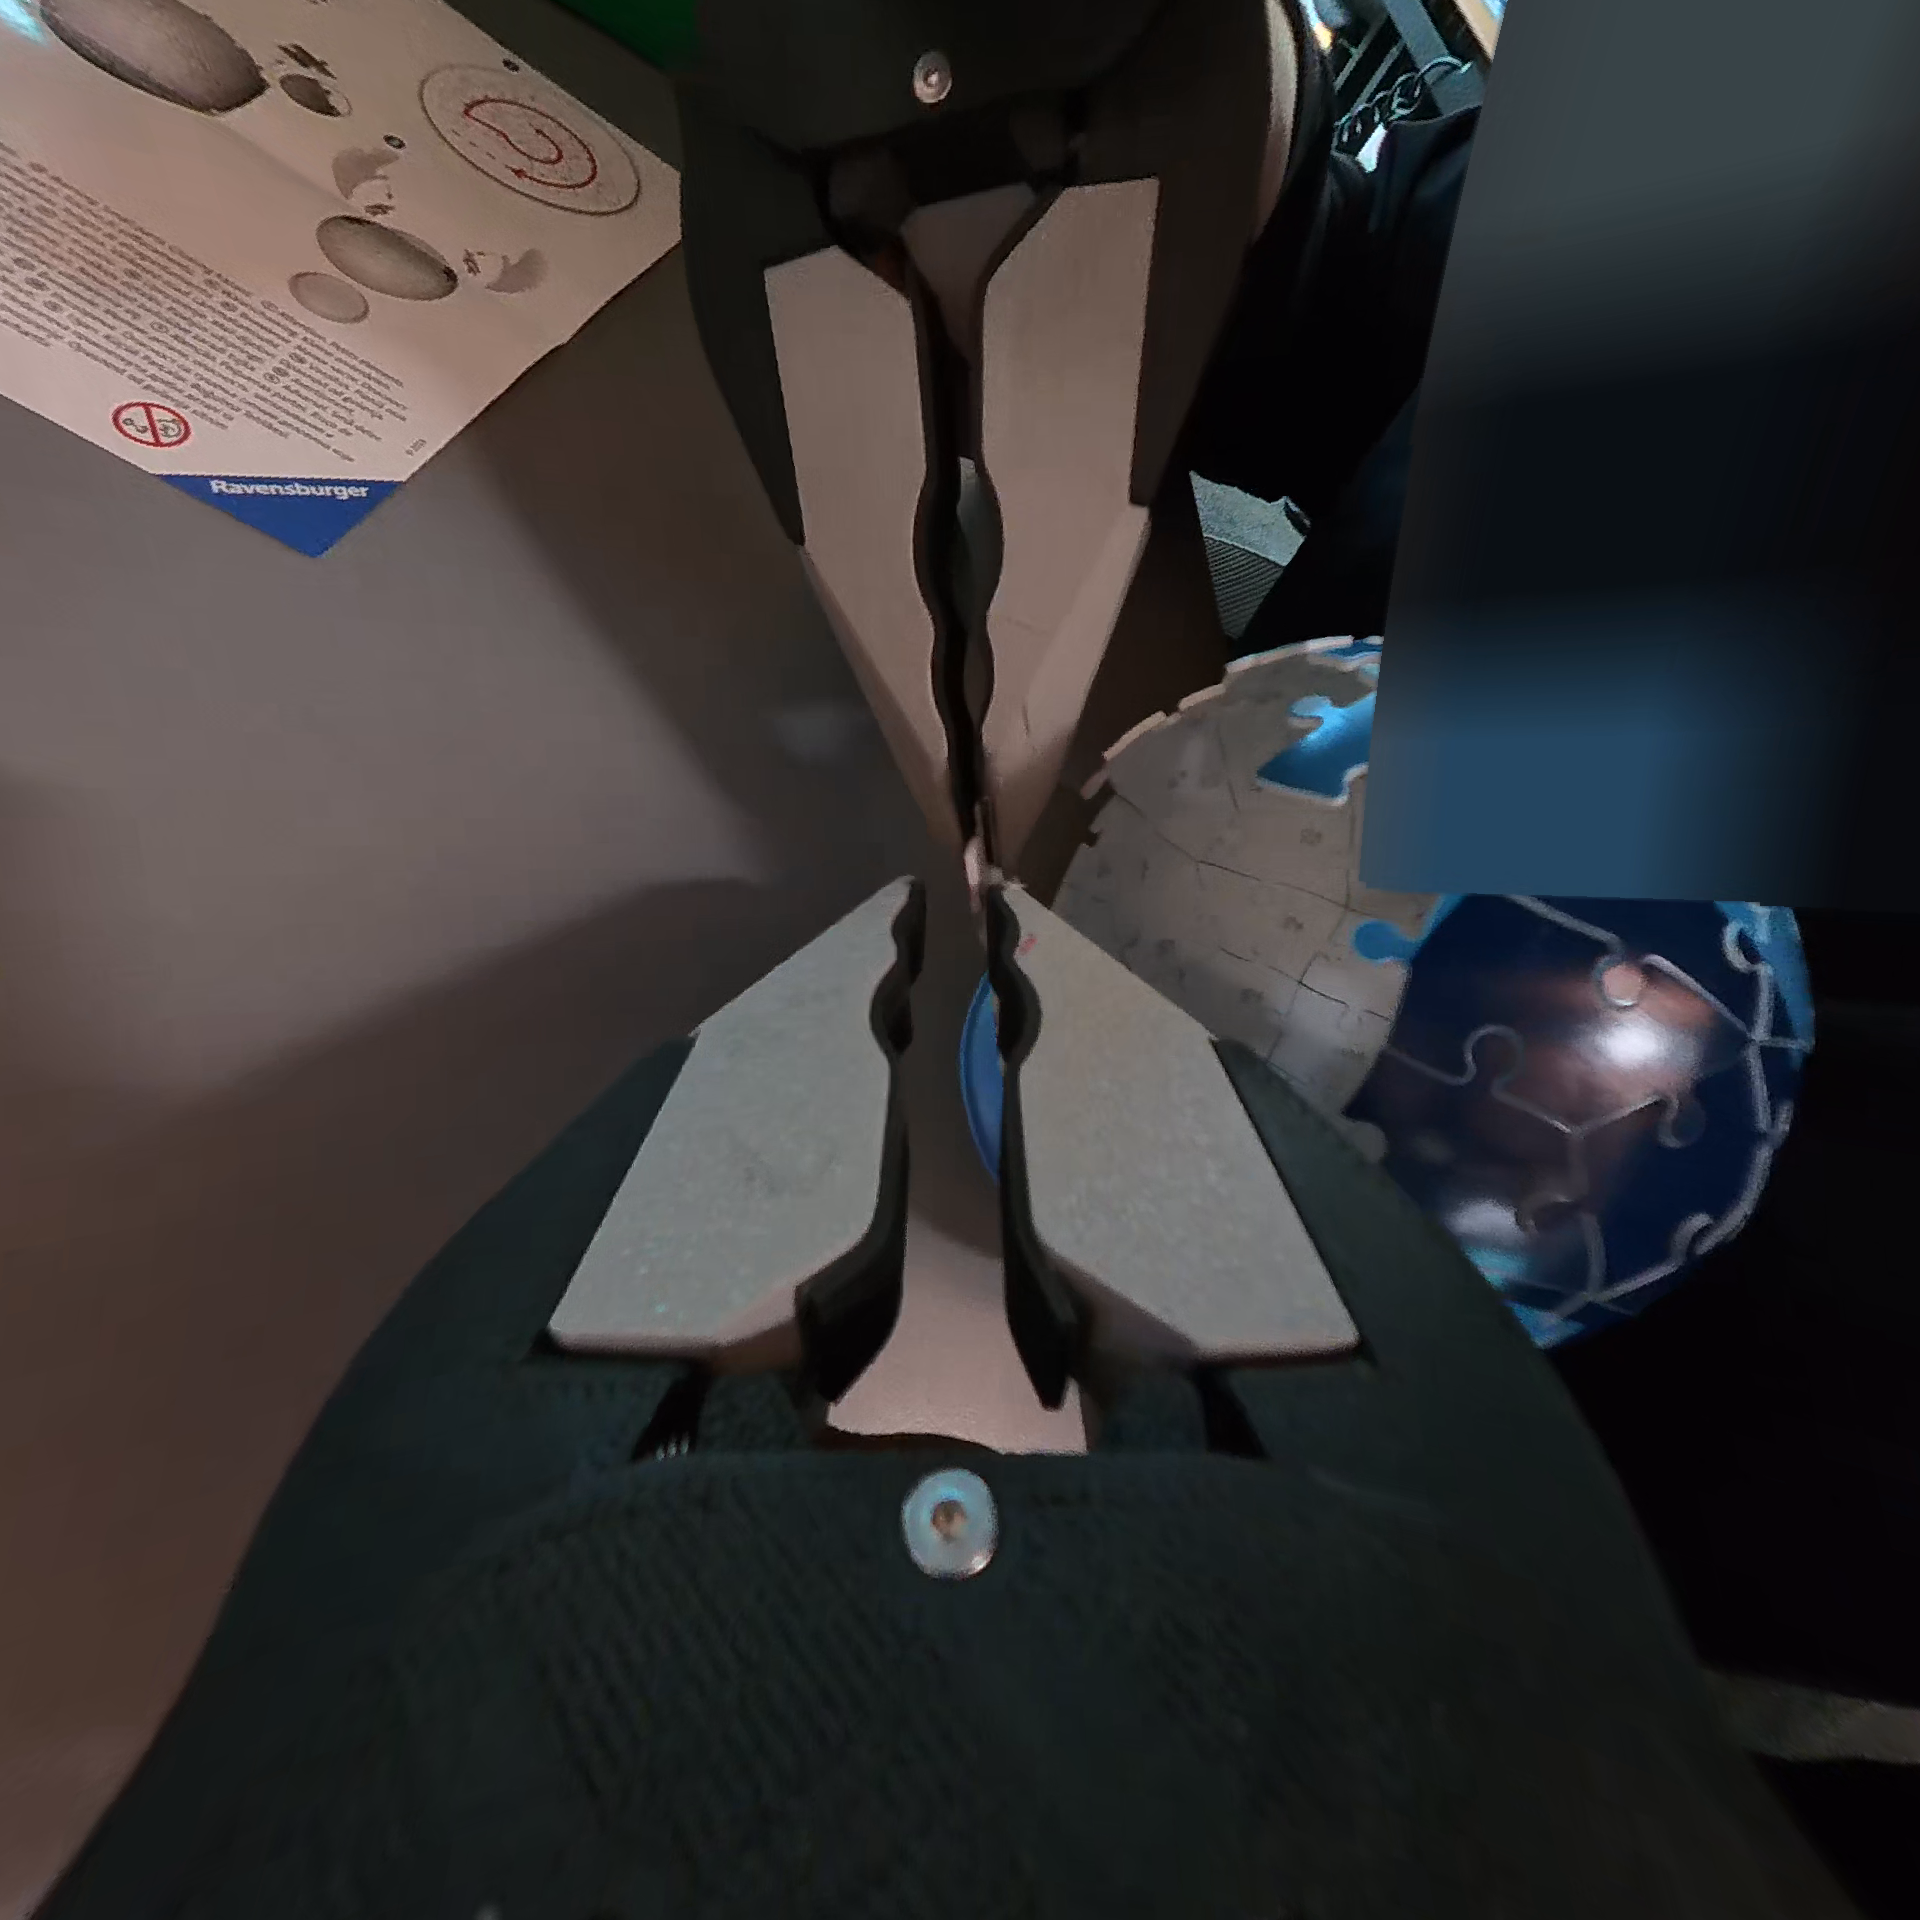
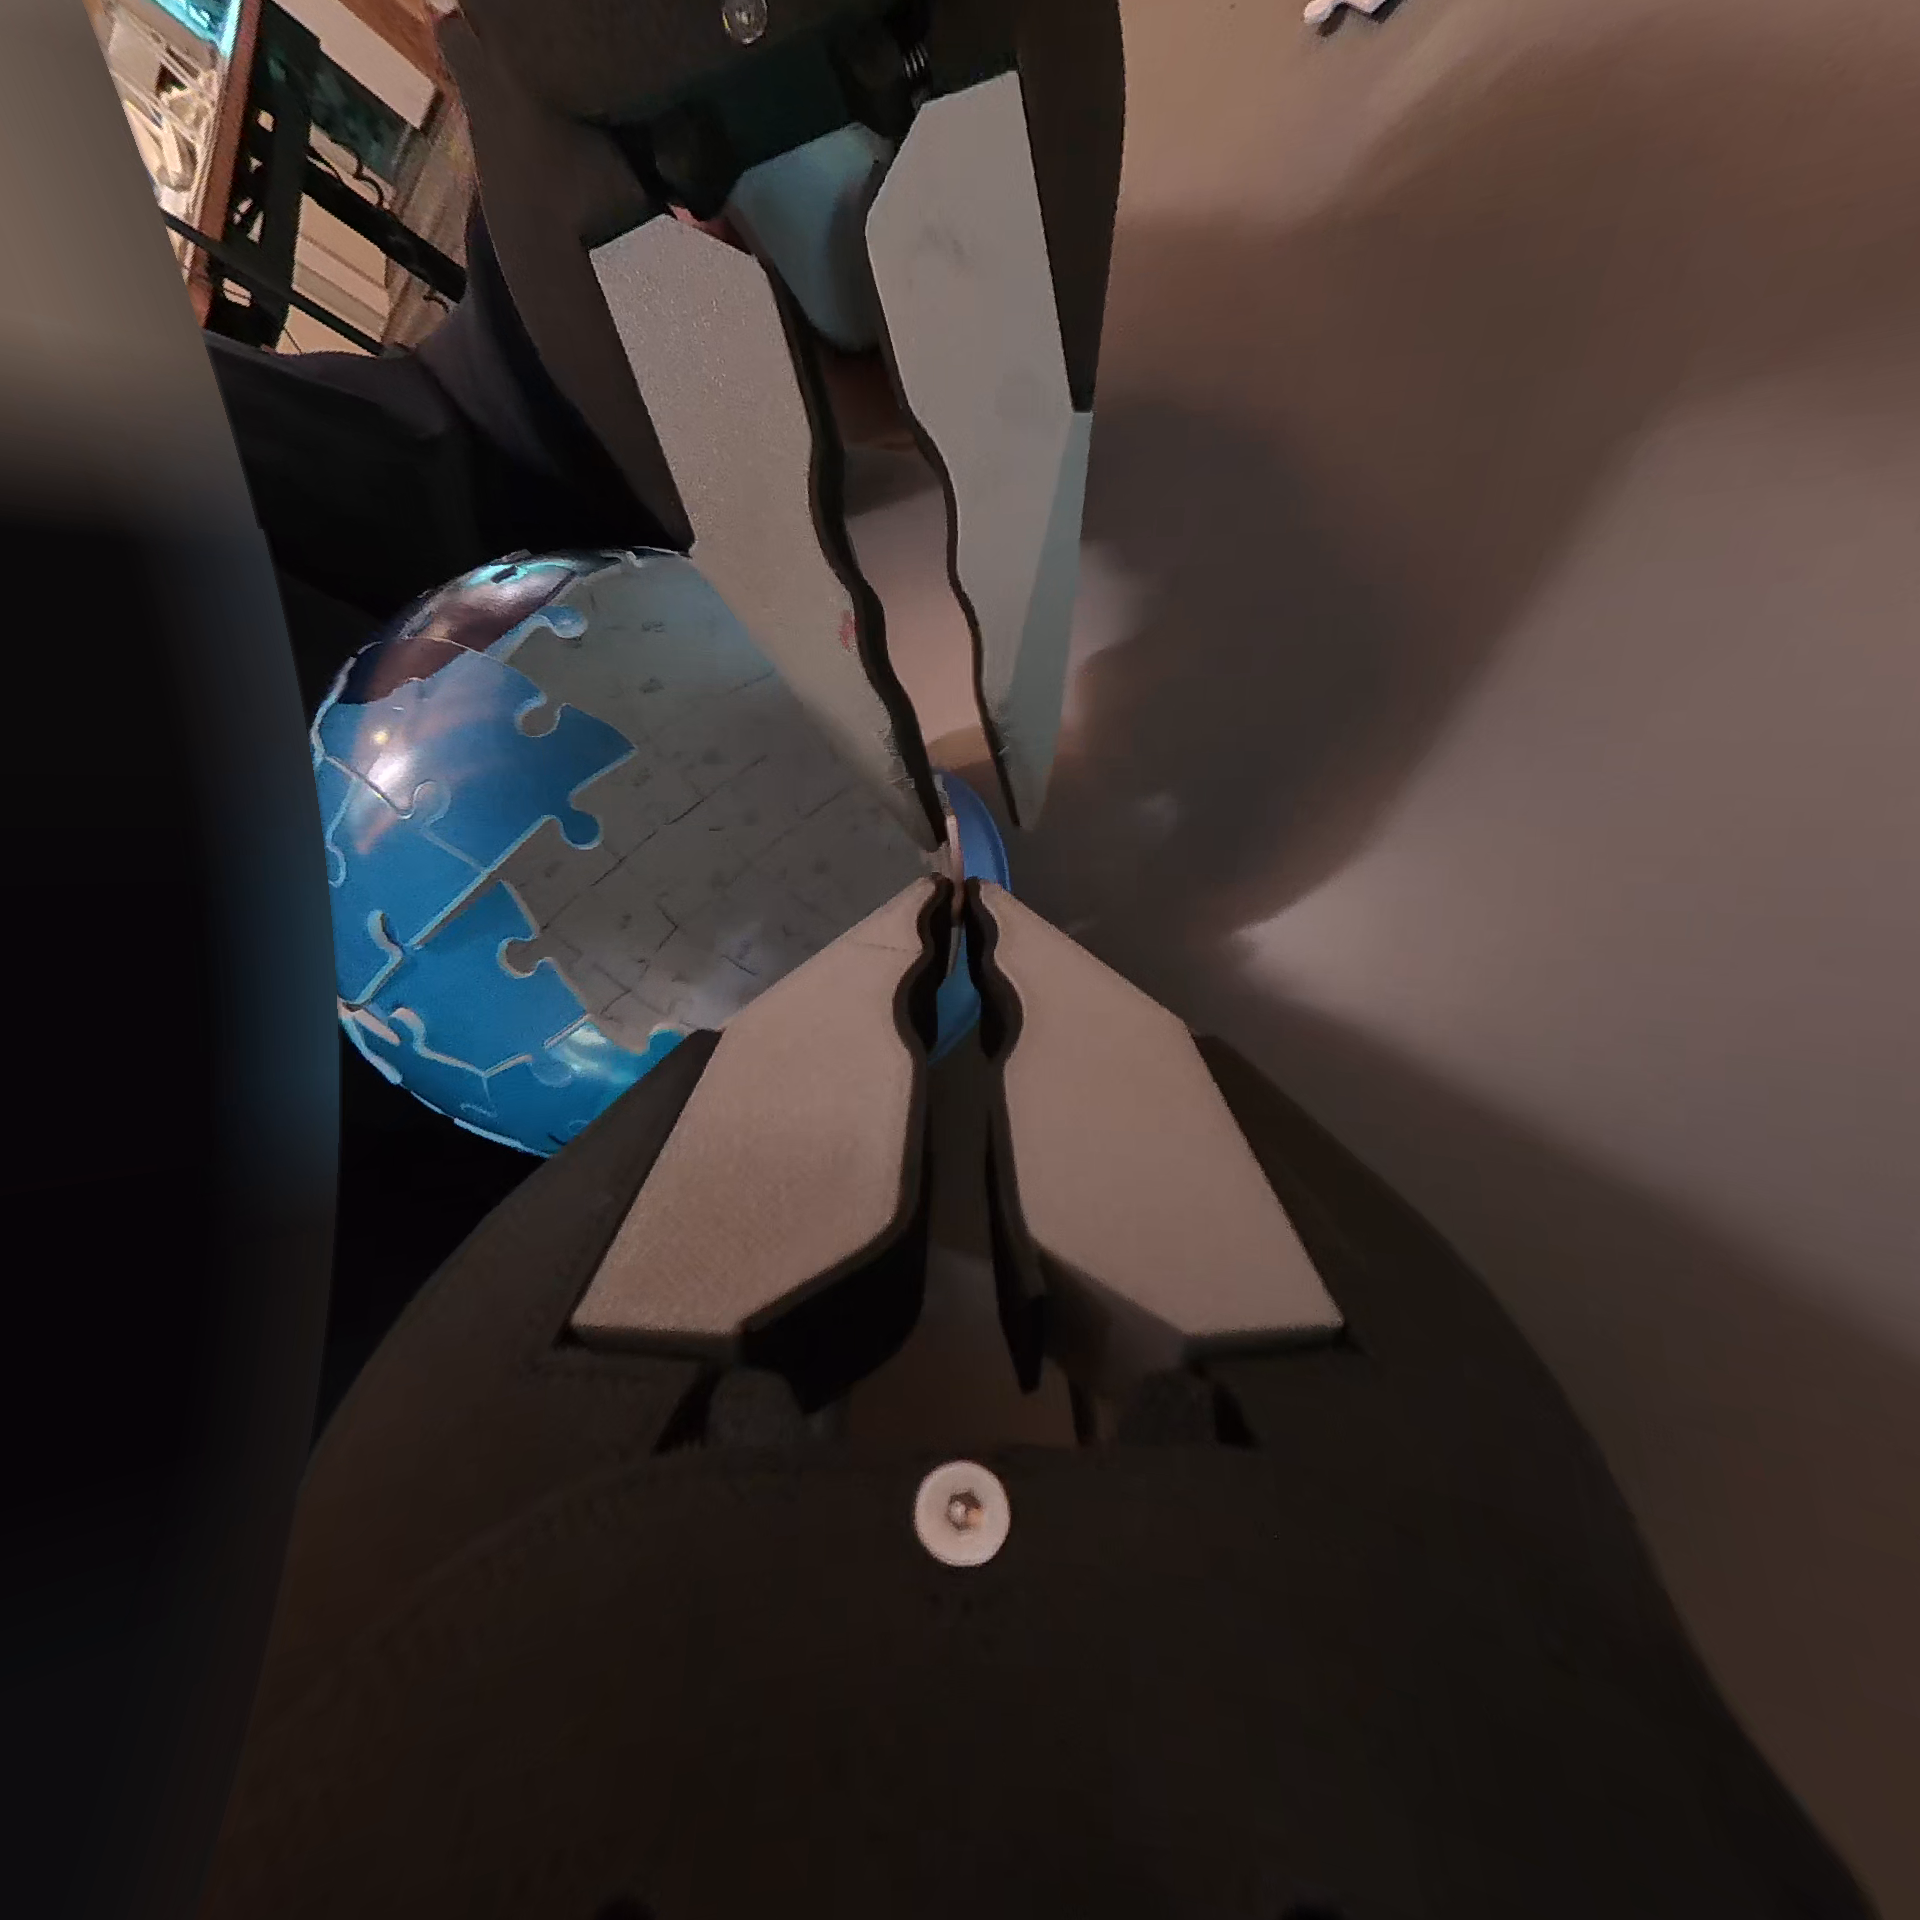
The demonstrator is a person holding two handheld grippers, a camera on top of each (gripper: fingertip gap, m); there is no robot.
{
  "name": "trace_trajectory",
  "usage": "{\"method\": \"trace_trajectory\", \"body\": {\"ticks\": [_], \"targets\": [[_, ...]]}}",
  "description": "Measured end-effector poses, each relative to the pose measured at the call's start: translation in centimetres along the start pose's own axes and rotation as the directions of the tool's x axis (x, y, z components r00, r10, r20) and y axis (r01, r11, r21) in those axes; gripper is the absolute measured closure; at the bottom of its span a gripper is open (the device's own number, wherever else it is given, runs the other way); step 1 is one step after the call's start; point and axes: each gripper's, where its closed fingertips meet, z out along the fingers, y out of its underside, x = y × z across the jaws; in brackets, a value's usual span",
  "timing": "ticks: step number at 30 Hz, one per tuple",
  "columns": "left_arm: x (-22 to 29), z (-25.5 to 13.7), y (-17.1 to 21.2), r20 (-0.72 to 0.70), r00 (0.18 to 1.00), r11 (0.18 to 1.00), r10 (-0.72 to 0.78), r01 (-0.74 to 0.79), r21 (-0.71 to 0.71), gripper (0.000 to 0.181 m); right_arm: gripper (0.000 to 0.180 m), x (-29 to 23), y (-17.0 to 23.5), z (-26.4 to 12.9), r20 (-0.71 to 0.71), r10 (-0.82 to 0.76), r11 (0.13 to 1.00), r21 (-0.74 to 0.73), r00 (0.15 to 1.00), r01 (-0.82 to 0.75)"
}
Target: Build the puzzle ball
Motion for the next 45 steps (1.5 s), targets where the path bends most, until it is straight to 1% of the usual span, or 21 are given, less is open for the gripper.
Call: {"method": "trace_trajectory", "body": {"ticks": [2,4,5,6,8,10,13,15,17,20,22,24,25,27,29,32,34,39,42,45], "targets": [[0.4,0.0,-0.1,-0.023,1.000,1.000,0.010,-0.010,0.009,0.180,0.180,0.0,-0.1,-0.1,-0.004,-0.012,1.000,0.005,1.000,0.012],[0.5,0.0,-0.1,-0.019,1.000,1.000,0.017,-0.017,0.004,0.180,0.180,0.0,-0.1,-0.1,0.000,-0.020,1.000,0.004,1.000,0.020],[0.3,-0.1,0.1,-0.005,1.000,1.000,0.015,-0.015,-0.006,0.175,0.180,0.1,0.0,-0.1,-0.004,-0.022,1.000,0.002,1.000,0.022],[-0.2,-0.3,0.1,0.028,1.000,1.000,0.008,-0.008,-0.009,0.166,0.180,0.3,0.1,-0.2,-0.012,-0.025,1.000,-0.003,1.000,0.025],[-1.2,-1.2,-0.2,0.087,0.996,1.000,-0.006,0.005,0.014,0.163,0.180,0.5,0.1,-0.7,-0.030,-0.038,0.999,0.004,0.999,0.038],[-1.9,-2.5,-0.5,0.139,0.990,0.999,-0.019,0.013,0.047,0.163,0.180,1.8,-0.1,-1.7,-0.108,-0.066,0.997,0.023,0.992,0.069],[-2.5,-4.7,-1.0,0.224,0.974,0.995,-0.023,0.000,0.101,0.160,0.180,4.6,0.0,-3.6,-0.275,-0.173,0.981,0.033,0.946,0.189],[-2.1,-6.3,-1.5,0.259,0.966,0.988,-0.019,-0.022,0.154,0.155,0.180,6.8,0.2,-4.7,-0.415,-0.247,0.961,0.009,0.876,0.275],[-1.2,-7.5,-1.4,0.270,0.963,0.980,-0.007,-0.048,0.195,0.150,0.179,8.5,0.7,-5.4,-0.526,-0.300,0.942,-0.029,0.796,0.335],[-0.4,-8.8,-0.1,0.305,0.952,0.974,-0.008,-0.063,0.220,0.143,0.180,10.6,1.3,-6.7,-0.682,-0.363,0.909,-0.110,0.635,0.401],[0.2,-9.0,1.0,0.311,0.950,0.972,-0.025,-0.050,0.231,0.141,0.180,10.8,1.5,-7.0,-0.735,-0.410,0.879,-0.162,0.541,0.448],[0.8,-8.9,2.1,0.316,0.948,0.972,-0.037,-0.039,0.232,0.141,0.180,10.4,1.8,-6.8,-0.754,-0.445,0.855,-0.198,0.483,0.479],[1.0,-8.9,2.5,0.322,0.946,0.972,-0.039,-0.038,0.232,0.141,0.180,10.1,1.8,-6.5,-0.753,-0.452,0.848,-0.197,0.479,0.491],[1.5,-8.7,3.1,0.324,0.945,0.972,-0.042,-0.037,0.234,0.141,0.180,9.6,2.0,-6.1,-0.745,-0.429,0.854,-0.151,0.510,0.497],[2.2,-8.6,3.4,0.319,0.947,0.970,-0.038,-0.041,0.238,0.141,0.179,9.0,2.4,-5.8,-0.714,-0.387,0.880,-0.098,0.583,0.464],[3.0,-8.4,3.8,0.317,0.948,0.970,-0.019,-0.059,0.234,0.141,0.173,8.5,3.2,-5.8,-0.662,-0.296,0.924,-0.017,0.688,0.381],[3.7,-8.1,4.3,0.312,0.950,0.972,0.007,-0.079,0.221,0.138,0.161,8.4,4.0,-5.9,-0.639,-0.249,0.941,0.017,0.728,0.338],[5.9,-7.5,5.5,0.282,0.953,0.971,0.111,-0.165,0.176,0.125,0.138,7.2,5.1,-7.3,-0.661,-0.210,0.940,0.067,0.720,0.335],[6.5,-7.1,6.5,0.310,0.927,0.960,0.210,-0.255,0.113,0.110,0.129,4.3,5.5,-7.5,-0.631,-0.216,0.918,0.128,0.745,0.375],[6.7,-6.9,6.2,0.353,0.893,0.936,0.281,-0.336,0.105,0.099,0.115,0.7,6.3,-6.2,-0.587,-0.271,0.892,0.146,0.763,0.429]]}}
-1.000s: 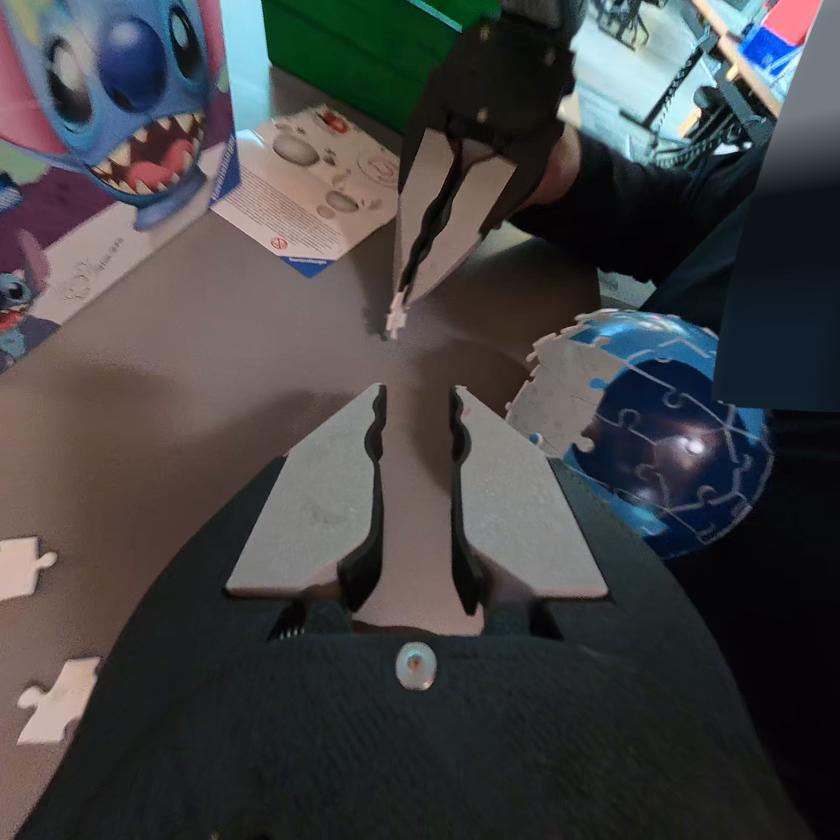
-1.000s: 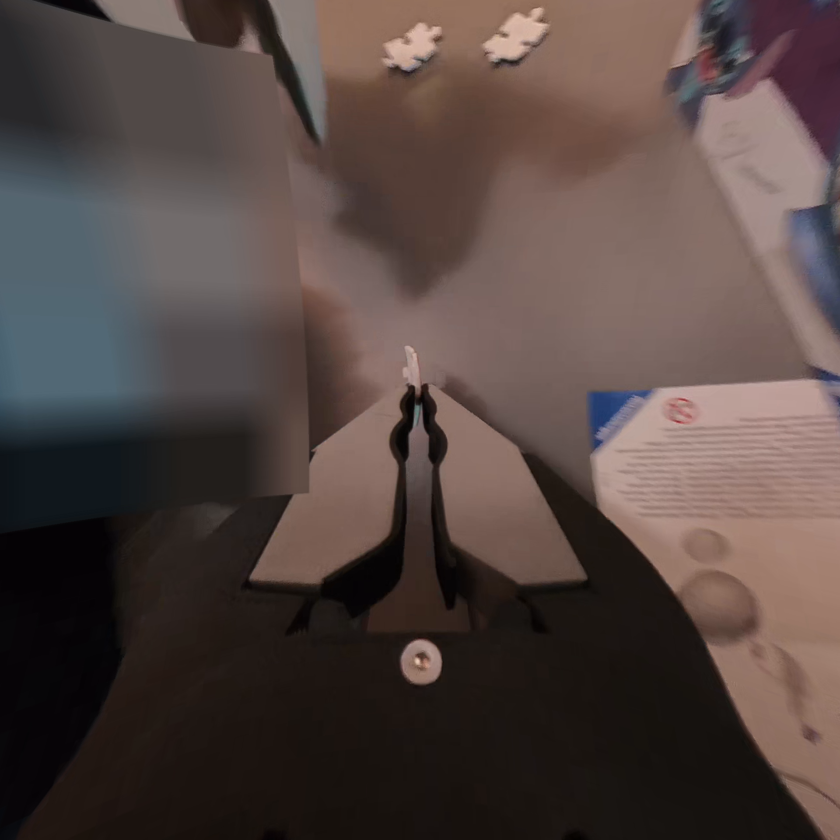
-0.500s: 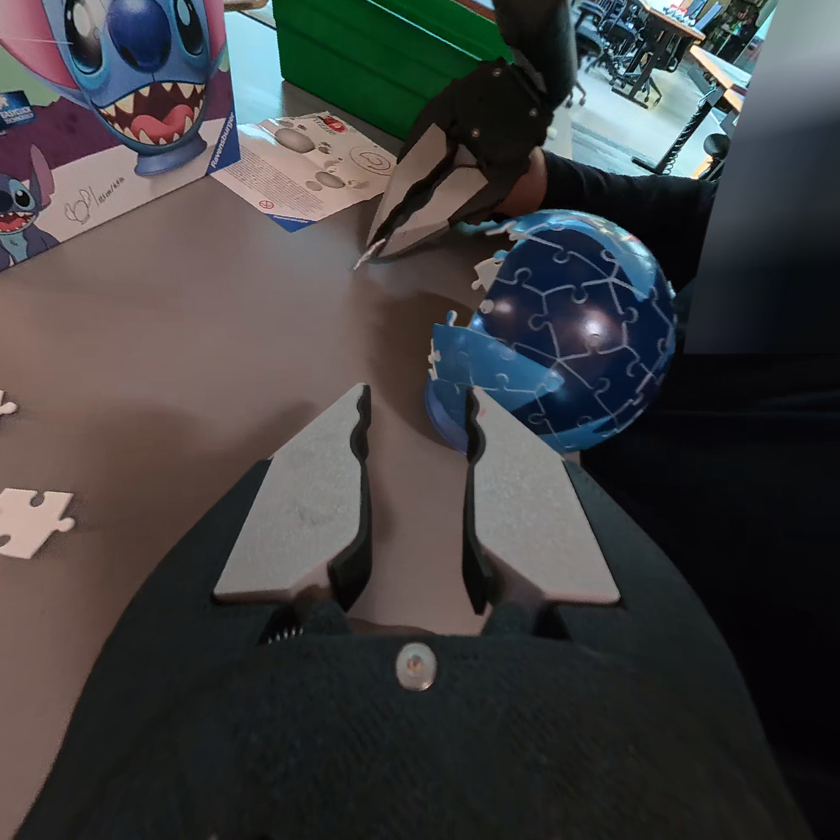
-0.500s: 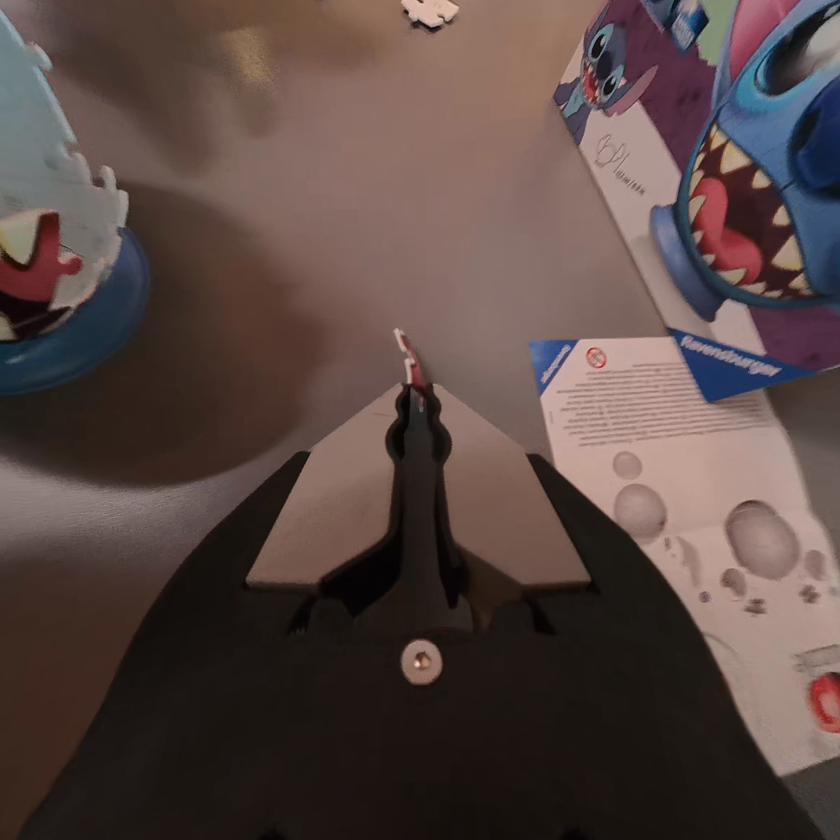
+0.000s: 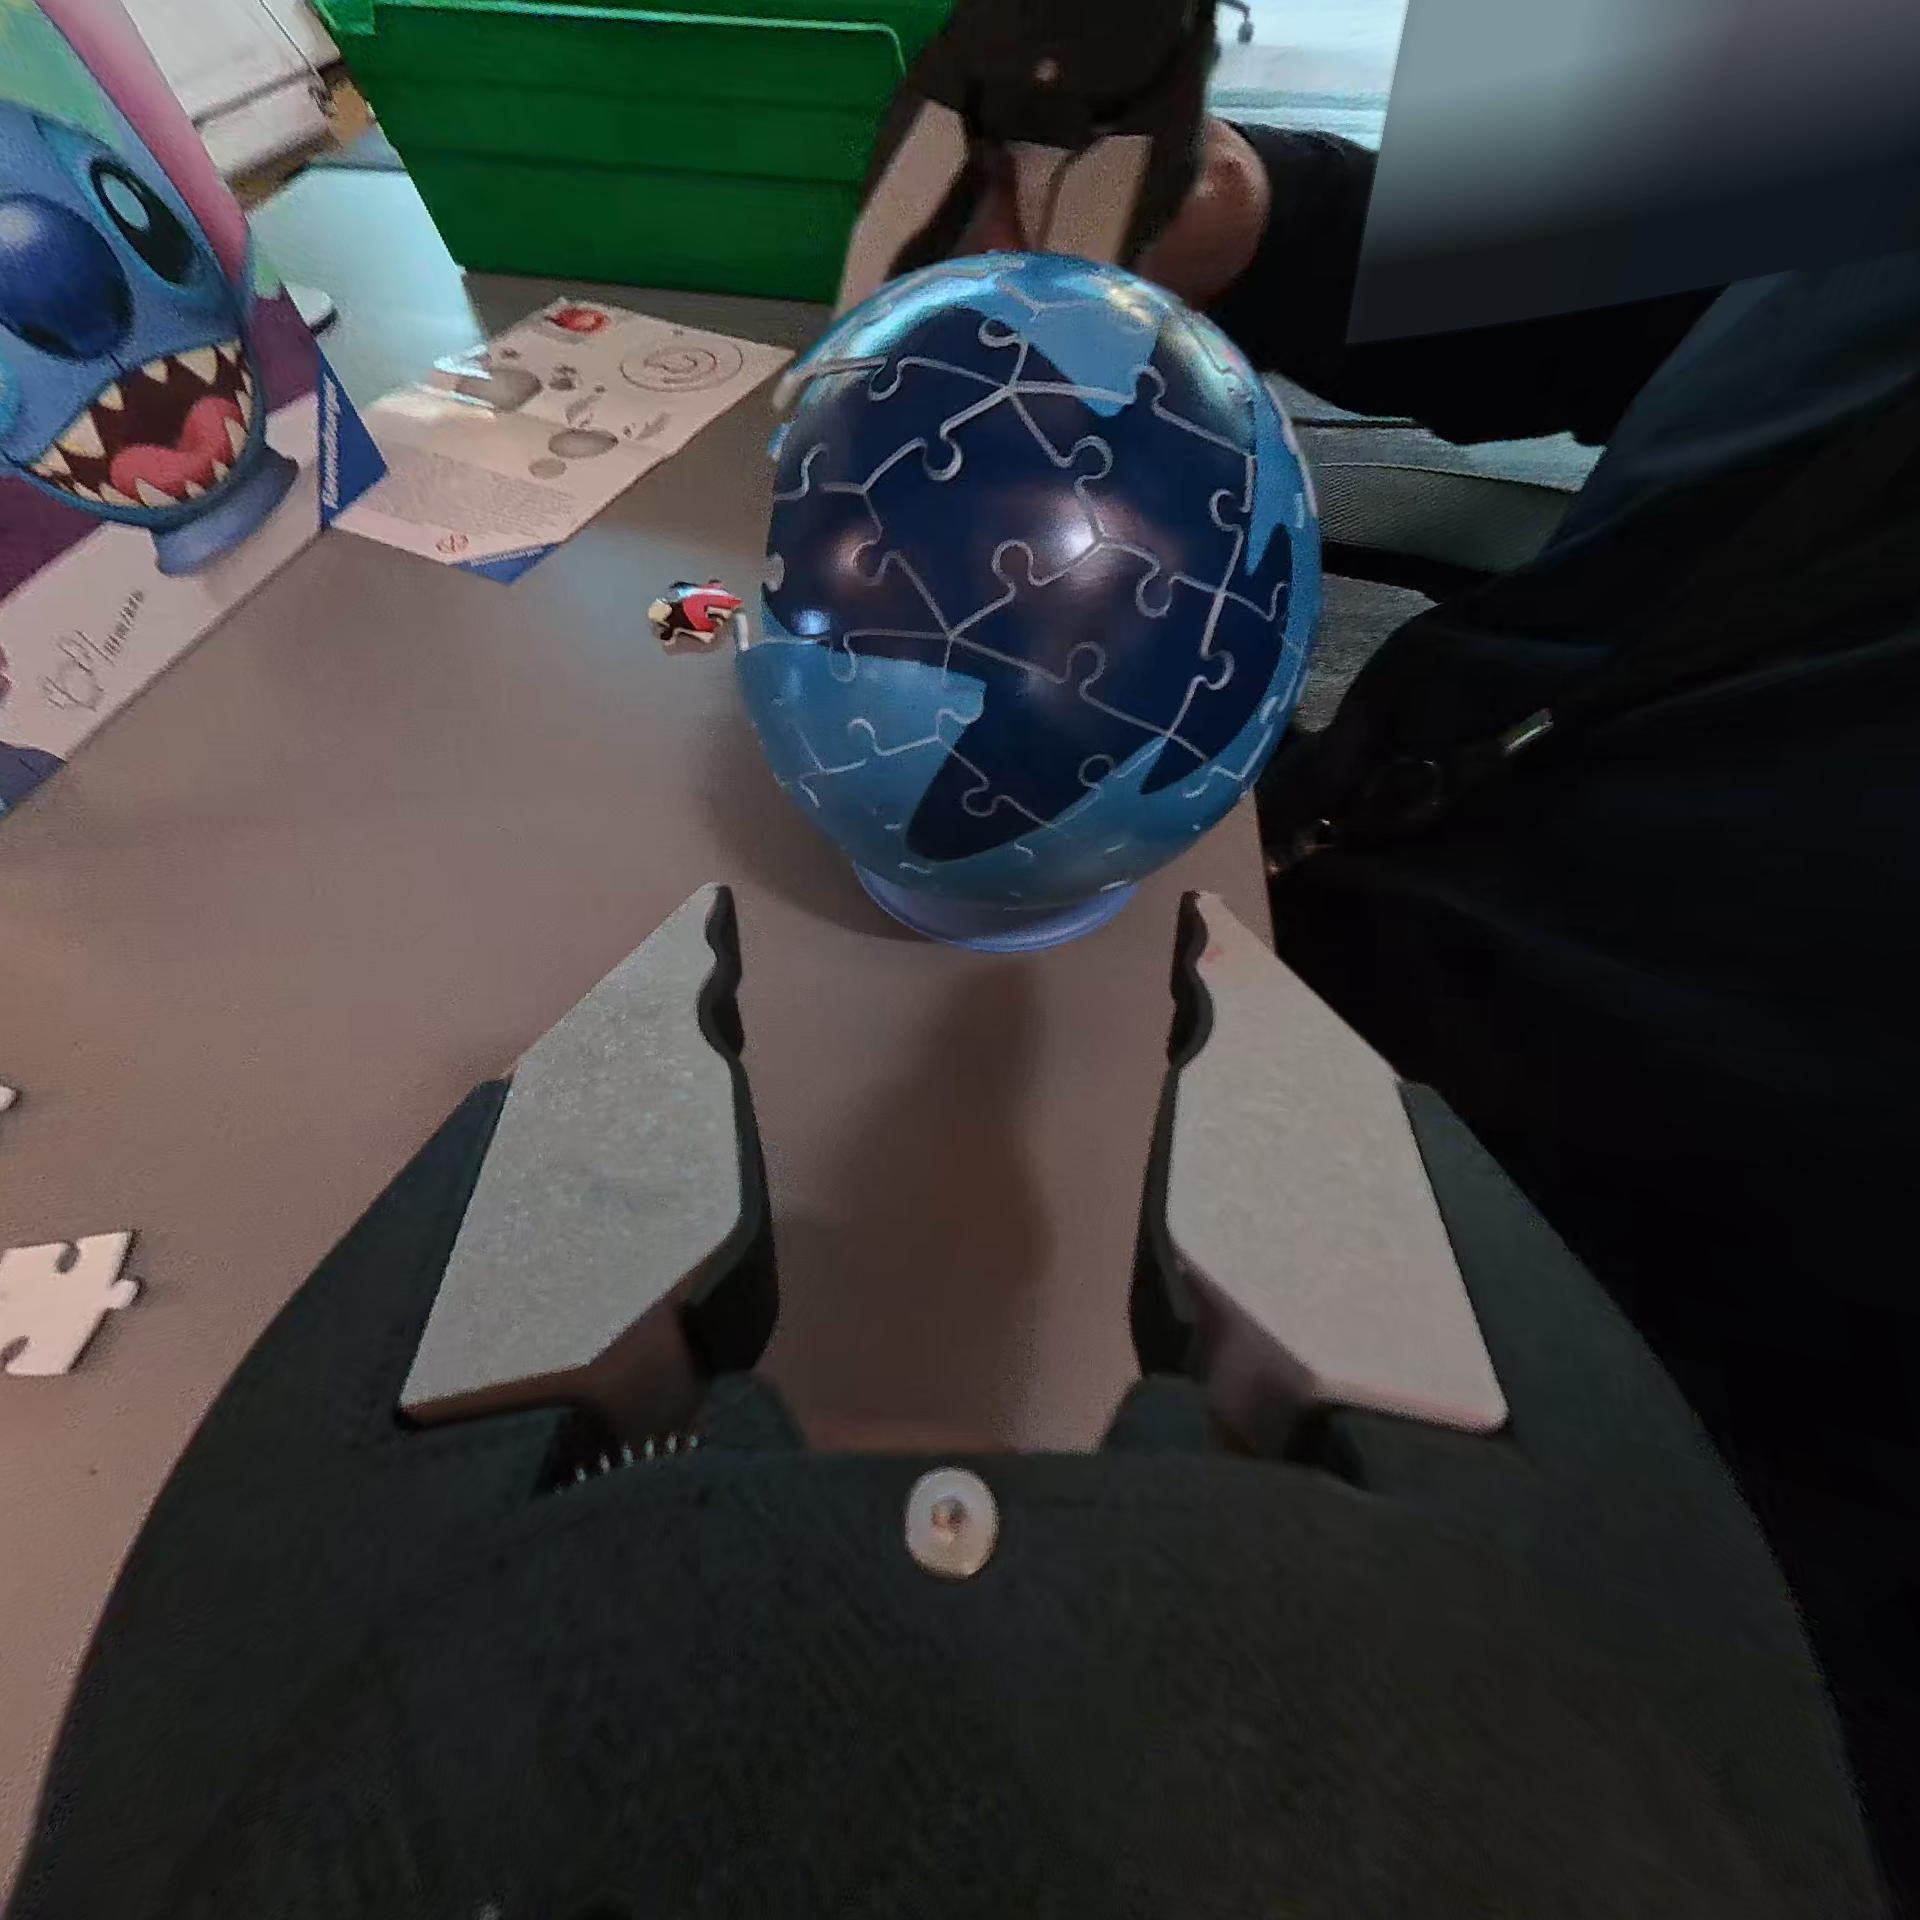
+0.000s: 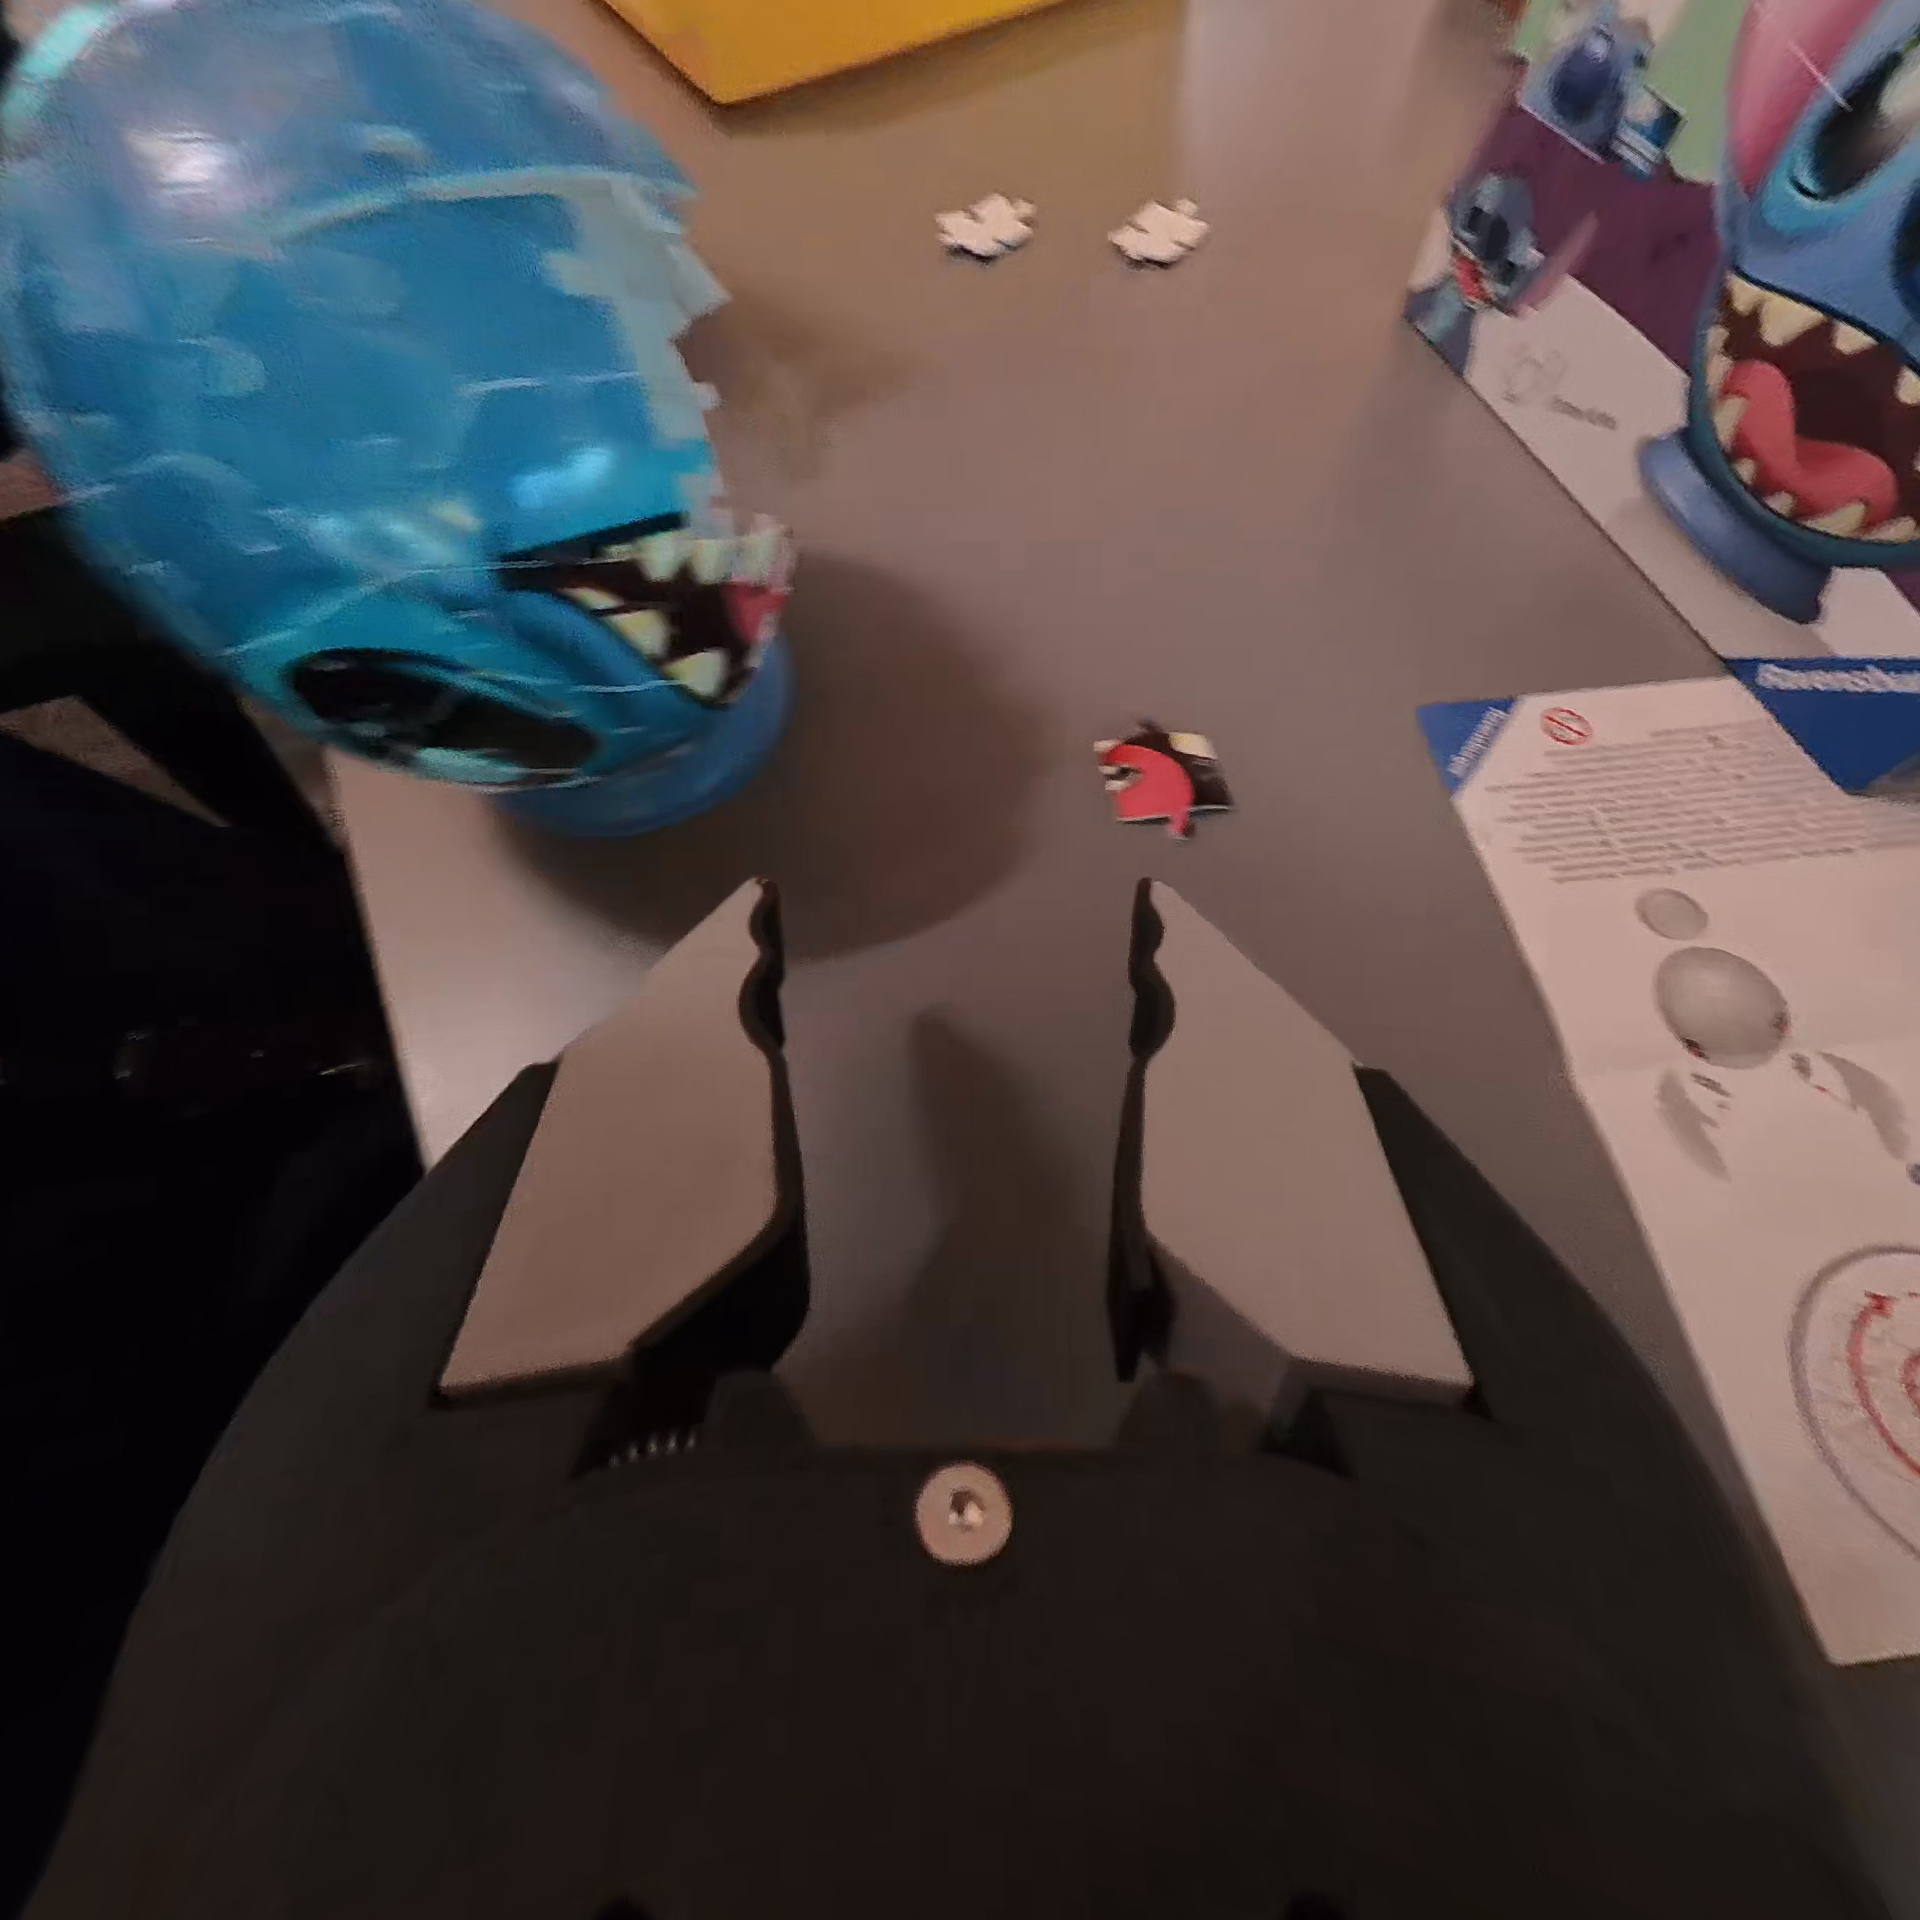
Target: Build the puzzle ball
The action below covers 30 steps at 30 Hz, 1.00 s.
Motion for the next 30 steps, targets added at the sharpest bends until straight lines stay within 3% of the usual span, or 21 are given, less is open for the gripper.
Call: {"method": "trace_trajectory", "body": {"ticks": [4,7,12,24,30], "targets": [[-0.5,0.7,0.3,0.051,0.998,0.999,0.043,-0.041,-0.030,0.089,0.099,-4.7,-0.7,0.0,0.039,-0.043,0.998,0.045,0.998,0.041],[-0.5,1.6,0.7,0.073,0.995,0.997,0.070,-0.066,-0.051,0.085,0.096,-6.9,-2.1,0.2,0.006,-0.052,0.992,0.120,0.999,0.051],[0.0,3.2,1.1,0.076,0.992,0.993,0.098,-0.093,-0.066,0.083,0.075,-9.1,-3.4,1.1,-0.009,-0.061,0.981,0.186,0.998,0.062],[0.2,4.1,0.9,0.085,0.986,0.987,0.145,-0.138,-0.082,0.089,0.074,-8.7,-4.0,3.3,-0.171,-0.159,0.971,0.148,0.972,0.185],[0.5,4.1,0.9,0.106,0.978,0.980,0.180,-0.169,-0.106,0.093,0.072,-8.7,-3.9,3.9,-0.183,-0.166,0.973,0.128,0.969,0.191]]}}
